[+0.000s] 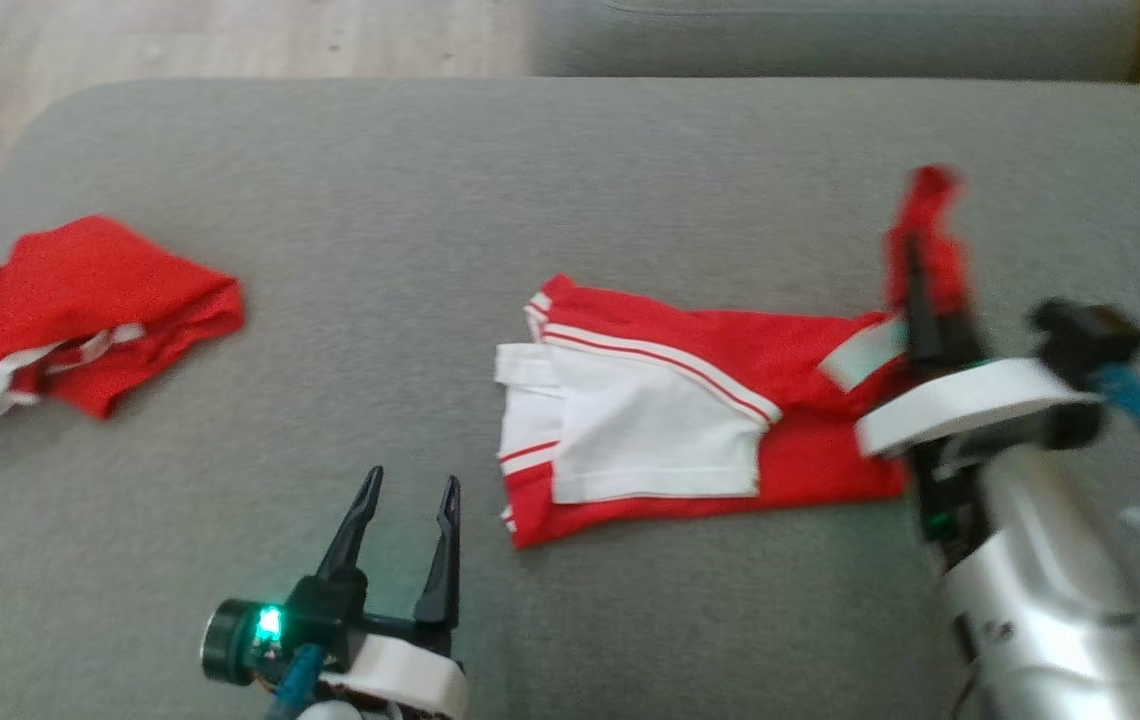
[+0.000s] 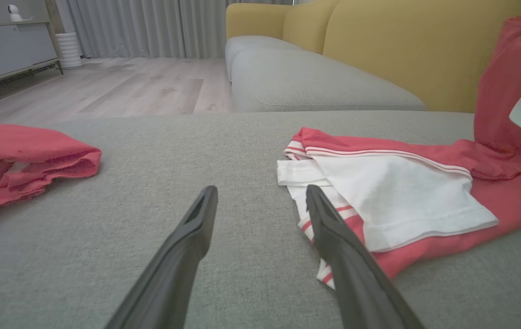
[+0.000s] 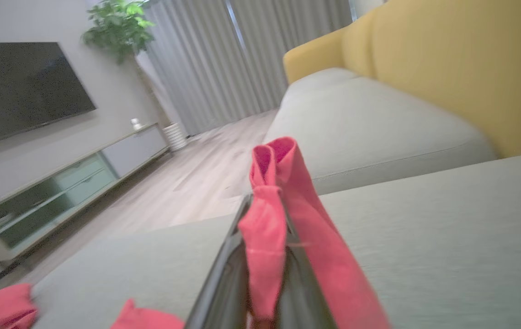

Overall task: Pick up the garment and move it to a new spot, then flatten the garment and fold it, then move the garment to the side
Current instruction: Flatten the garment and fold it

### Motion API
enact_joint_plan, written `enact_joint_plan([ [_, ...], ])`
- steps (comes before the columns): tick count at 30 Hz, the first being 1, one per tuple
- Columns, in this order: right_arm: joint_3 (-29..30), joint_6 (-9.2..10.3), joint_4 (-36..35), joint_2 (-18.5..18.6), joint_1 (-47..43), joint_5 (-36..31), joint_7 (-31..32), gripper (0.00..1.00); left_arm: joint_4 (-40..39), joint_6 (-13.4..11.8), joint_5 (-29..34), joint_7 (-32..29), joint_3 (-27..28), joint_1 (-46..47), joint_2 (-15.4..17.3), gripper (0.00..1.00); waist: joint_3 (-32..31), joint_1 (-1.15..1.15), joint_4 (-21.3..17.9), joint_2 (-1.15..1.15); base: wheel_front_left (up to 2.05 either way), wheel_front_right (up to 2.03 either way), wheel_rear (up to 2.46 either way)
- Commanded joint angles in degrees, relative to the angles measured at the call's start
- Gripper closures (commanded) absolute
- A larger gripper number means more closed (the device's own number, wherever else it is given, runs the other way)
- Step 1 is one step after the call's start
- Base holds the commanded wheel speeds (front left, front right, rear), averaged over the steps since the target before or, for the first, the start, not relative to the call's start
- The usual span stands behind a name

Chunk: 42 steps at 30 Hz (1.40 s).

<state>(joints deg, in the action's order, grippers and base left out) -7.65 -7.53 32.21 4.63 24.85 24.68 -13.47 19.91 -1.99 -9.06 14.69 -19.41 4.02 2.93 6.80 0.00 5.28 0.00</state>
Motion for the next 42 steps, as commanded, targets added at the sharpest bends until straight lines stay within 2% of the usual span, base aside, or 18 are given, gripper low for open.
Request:
enact_joint_plan([
  [1,-3.5,0.04,-2.3,-0.7,0.5,1.5,0.6,1.0,-1.4,-0.1,-0.4,0.3,0.9,0.3,0.0,0.0,-0.5,0.0,2.6,0.0,0.0,0.0,0.0],
  [5,-11.4,0.04,-1.9,-1.4,0.4,4.5,1.8,1.0,-0.5,0.6,-0.6,0.3,-1.5,0.6,0.0,0.0,-0.4,0.0,7.8,0.0,0.0,0.0,0.0],
  [11,-16.5,0.04,4.1,-1.7,1.4,7.9,0.8,1.0,0.3,1.2,-1.2,0.3,-4.4,1.0,0.0,0.0,0.0,0.0,15.6,0.0,0.0,0.0,0.0],
  [16,-21.3,0.04,8.7,-1.7,3.0,11.9,-0.4,1.0,1.1,1.1,-2.1,0.3,-4.9,1.2,0.0,0.0,0.2,0.0,18.5,0.0,0.0,0.0,0.0],
  [17,-22.1,0.04,9.5,-1.7,3.4,12.5,-0.6,0.85,1.1,1.1,-2.1,0.3,-4.9,1.2,0.0,0.0,0.2,0.0,18.7,0.0,0.0,0.0,0.0],
  [18,-22.9,0.04,10.1,-1.7,3.8,13.0,-0.9,0.18,1.2,1.1,-2.1,0.3,-4.8,1.3,0.0,0.0,0.1,0.0,18.7,0.0,0.0,0.0,0.0],
  [19,-23.7,0.04,10.4,-1.7,4.1,14.0,-1.0,0.0,1.4,1.1,-2.2,0.3,-4.7,1.4,0.0,0.0,0.0,0.0,18.6,0.0,0.0,0.0,0.0],
  [24,-25.9,0.04,8.8,-1.7,5.1,16.6,-1.5,0.0,1.5,0.6,-1.8,0.3,-3.5,1.7,0.0,0.0,-1.0,0.0,15.9,0.0,0.0,0.0,0.0],
  [27,-21.5,0.04,5.8,-1.7,4.3,12.0,-1.5,0.0,1.1,0.2,-1.3,0.3,-2.4,2.0,0.0,0.0,-1.6,0.0,13.2,0.0,0.0,0.0,0.0],
  [33,-6.6,0.04,1.2,-1.7,-2.3,-1.4,-1.5,0.0,0.2,-1.3,0.2,0.3,0.7,2.2,0.0,0.0,-3.2,0.0,6.6,0.0,0.0,0.0,0.0],
  [34,-6.6,0.04,1.2,-1.7,-2.3,-1.4,-1.5,0.0,0.2,-1.3,0.2,0.3,0.7,2.2,0.0,0.0,-3.2,0.0,6.6,0.0,0.0,0.0,0.0],
  [37,-0.8,0.04,-0.5,-1.7,-5.9,-6.0,-1.5,0.0,0.1,-2.0,0.9,0.3,2.5,1.9,0.0,0.0,-3.8,0.0,3.7,0.0,0.0,0.0,0.0],
  [42,4.4,0.04,-1.8,-1.7,-10.5,-11.6,-1.5,0.0,-0.2,-2.8,2.6,0.3,5.1,0.9,0.0,0.0,-4.7,0.0,-0.1,0.0,0.0,0.0,0.0],
])
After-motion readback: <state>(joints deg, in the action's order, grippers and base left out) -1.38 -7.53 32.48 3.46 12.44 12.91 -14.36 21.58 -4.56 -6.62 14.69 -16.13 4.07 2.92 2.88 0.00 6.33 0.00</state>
